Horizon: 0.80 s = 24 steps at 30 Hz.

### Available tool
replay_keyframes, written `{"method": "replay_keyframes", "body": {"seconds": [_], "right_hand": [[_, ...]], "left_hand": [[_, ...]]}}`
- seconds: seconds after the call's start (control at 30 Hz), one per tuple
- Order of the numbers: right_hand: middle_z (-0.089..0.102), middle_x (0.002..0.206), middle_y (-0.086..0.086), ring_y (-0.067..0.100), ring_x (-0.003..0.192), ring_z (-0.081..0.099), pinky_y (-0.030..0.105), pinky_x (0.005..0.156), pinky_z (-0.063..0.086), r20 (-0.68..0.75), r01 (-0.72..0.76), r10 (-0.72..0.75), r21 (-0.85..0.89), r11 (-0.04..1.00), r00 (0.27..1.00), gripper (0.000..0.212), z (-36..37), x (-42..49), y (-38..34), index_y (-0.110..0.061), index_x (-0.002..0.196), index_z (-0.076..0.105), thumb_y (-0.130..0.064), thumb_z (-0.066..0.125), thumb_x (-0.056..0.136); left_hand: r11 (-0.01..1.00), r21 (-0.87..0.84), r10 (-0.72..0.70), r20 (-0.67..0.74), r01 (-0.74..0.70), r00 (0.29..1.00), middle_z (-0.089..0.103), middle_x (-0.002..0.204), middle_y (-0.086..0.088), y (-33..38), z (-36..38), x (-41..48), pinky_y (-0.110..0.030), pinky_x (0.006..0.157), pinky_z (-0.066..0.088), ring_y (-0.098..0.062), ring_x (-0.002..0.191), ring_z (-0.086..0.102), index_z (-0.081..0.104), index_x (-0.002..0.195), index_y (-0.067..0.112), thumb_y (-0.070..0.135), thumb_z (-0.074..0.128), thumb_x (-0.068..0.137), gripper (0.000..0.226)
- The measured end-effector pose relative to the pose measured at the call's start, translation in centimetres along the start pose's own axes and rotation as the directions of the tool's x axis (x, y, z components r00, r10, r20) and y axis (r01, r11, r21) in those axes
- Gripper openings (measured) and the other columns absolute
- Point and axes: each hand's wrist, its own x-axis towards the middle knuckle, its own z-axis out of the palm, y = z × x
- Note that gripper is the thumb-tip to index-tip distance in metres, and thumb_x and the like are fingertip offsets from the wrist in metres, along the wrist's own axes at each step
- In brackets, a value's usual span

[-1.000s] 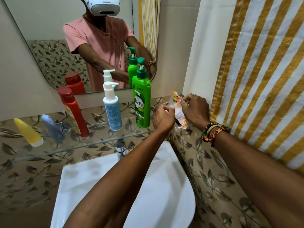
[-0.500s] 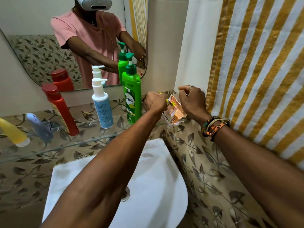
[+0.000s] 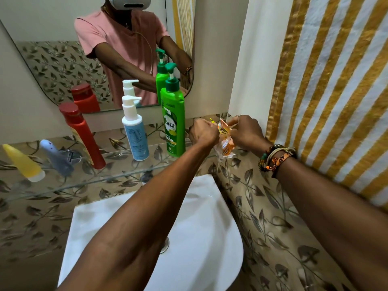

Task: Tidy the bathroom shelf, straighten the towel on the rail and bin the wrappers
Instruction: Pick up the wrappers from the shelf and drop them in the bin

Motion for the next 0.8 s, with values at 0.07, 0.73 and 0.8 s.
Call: {"method": "replay_keyframes", "body": {"seconds": [0.07, 0.73, 0.8], "right_hand": [[0.072, 0.098, 0.005, 0.025, 0.086, 0.067, 0.035, 0.075, 0.055, 0.009, -0.009, 0.008, 0.134, 0.991, 1.000, 0.023, -0.4, -0.3, -0.3, -0.015, 0.098, 0.074, -0.015, 0.052, 0.092], [0.075, 0.100, 0.011, 0.031, 0.092, 0.066, 0.030, 0.070, 0.051, -0.131, 0.051, -0.062, -0.085, 0.995, 0.989, 0.028, -0.4, -0.7, -1.1, -0.015, 0.103, 0.077, -0.003, 0.063, 0.082], [0.075, 0.102, 0.009, 0.032, 0.093, 0.066, 0.034, 0.075, 0.056, -0.108, 0.078, -0.092, -0.127, 0.989, 0.990, 0.031, -0.1, -0.5, -1.2, -0.018, 0.105, 0.077, -0.004, 0.064, 0.081]], "left_hand": [[1.000, -0.014, 0.002, 0.020, -0.002, 1.000, 0.073, 0.068, -0.010, -0.1, 0.2, -0.1, -0.047, 0.071, 0.063, -0.028, 0.069, 0.073, 0.069, 0.062, 0.013, 0.014, 0.067, 0.084, 0.022], [0.979, -0.024, -0.200, 0.047, 0.201, 0.979, 0.076, 0.084, -0.013, -3.0, 0.3, 0.5, -0.041, 0.074, 0.064, -0.027, 0.079, 0.075, 0.074, 0.080, 0.006, 0.022, 0.071, 0.064, 0.023], [0.971, -0.078, -0.221, 0.069, 0.226, 0.973, 0.076, 0.081, -0.013, -3.4, 0.6, 1.0, -0.044, 0.071, 0.064, -0.028, 0.076, 0.075, 0.074, 0.075, 0.004, 0.021, 0.065, 0.055, 0.027]]}}
